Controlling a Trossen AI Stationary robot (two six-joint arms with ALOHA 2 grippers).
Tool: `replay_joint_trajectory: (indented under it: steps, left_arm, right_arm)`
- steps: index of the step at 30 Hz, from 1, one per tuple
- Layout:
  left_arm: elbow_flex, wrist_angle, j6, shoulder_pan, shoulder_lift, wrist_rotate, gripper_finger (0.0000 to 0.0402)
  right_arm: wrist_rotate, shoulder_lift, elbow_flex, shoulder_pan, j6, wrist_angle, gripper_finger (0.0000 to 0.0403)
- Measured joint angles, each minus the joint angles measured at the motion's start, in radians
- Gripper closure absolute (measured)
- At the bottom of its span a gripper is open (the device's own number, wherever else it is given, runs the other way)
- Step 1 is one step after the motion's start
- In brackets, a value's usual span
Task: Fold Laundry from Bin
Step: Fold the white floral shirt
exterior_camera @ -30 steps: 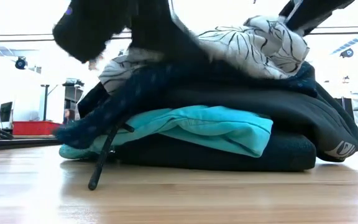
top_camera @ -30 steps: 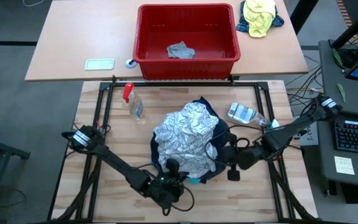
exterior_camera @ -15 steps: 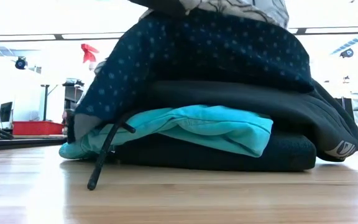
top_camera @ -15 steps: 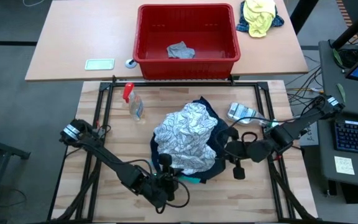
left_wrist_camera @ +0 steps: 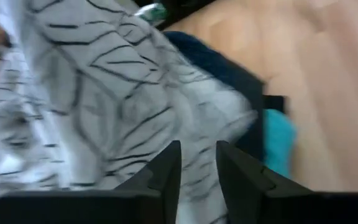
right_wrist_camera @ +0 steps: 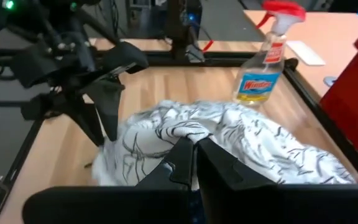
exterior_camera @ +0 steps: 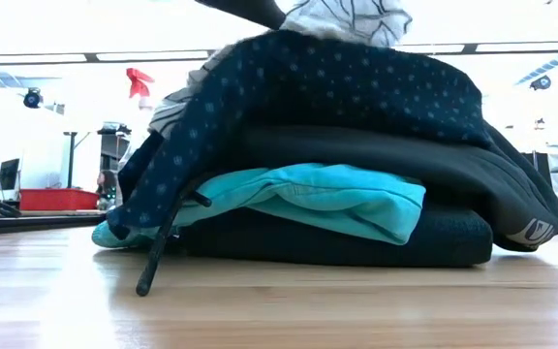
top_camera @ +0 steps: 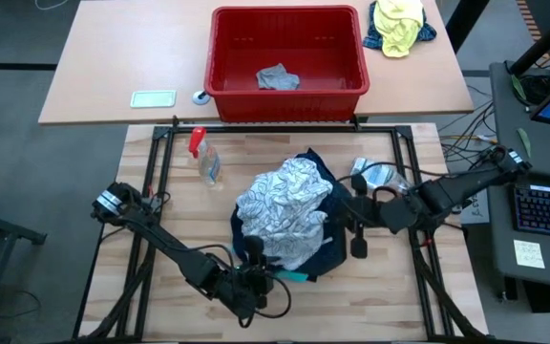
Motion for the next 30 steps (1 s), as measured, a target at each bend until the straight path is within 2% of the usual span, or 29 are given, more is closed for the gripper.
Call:
replay_joint_trajectory:
  steps: [3,7,11,14,18,21,26,28,30]
  left_arm:
    - [0.0,-0.012,0.032,0.001,0.0,-0.066,0.0311]
    - [0.0,-0.017,0.077,0.001,0.0,-0.14,0.0334]
    - [0.0,-0.008,0.094,0.002,-0.001,-0.125,0.036]
    - [0.0,-0.01,0.093,0.004,-0.002,-0.06,0.0358]
    - [0.0,-0.009,0.091,0.003,-0.002,-0.048,0.0323]
    - [0.0,-0.009,0.097,0.002,0.008,-0.093,0.0285]
    - [0.0,0.015,0.18,0.006,0.07,-0.103,0.0225]
    - [-0.001,0.016,0.209,0.006,0.096,-0.107,0.021]
    - [-0.001,0.018,0.198,0.006,0.112,-0.157,0.0205]
  right_arm:
    - [-0.002,0.0,0.01,-0.024,-0.016,0.005,0.0394]
    - [-0.01,0.0,0.017,-0.053,-0.03,0.03,0.0394]
    - [-0.013,0.001,0.035,-0.077,-0.054,0.055,0.0394]
    - [-0.013,0.007,0.054,-0.096,-0.07,0.061,0.0394]
    - [-0.013,0.009,0.058,-0.104,-0.076,0.059,0.0394]
    - [-0.014,0.009,0.058,-0.102,-0.078,0.059,0.0394]
    - [-0.017,0.017,0.053,-0.103,-0.074,0.051,0.0394]
    - [-0.017,0.028,0.053,-0.103,-0.074,0.051,0.0394]
    - [-0.018,0.031,0.052,-0.103,-0.074,0.047,0.0394]
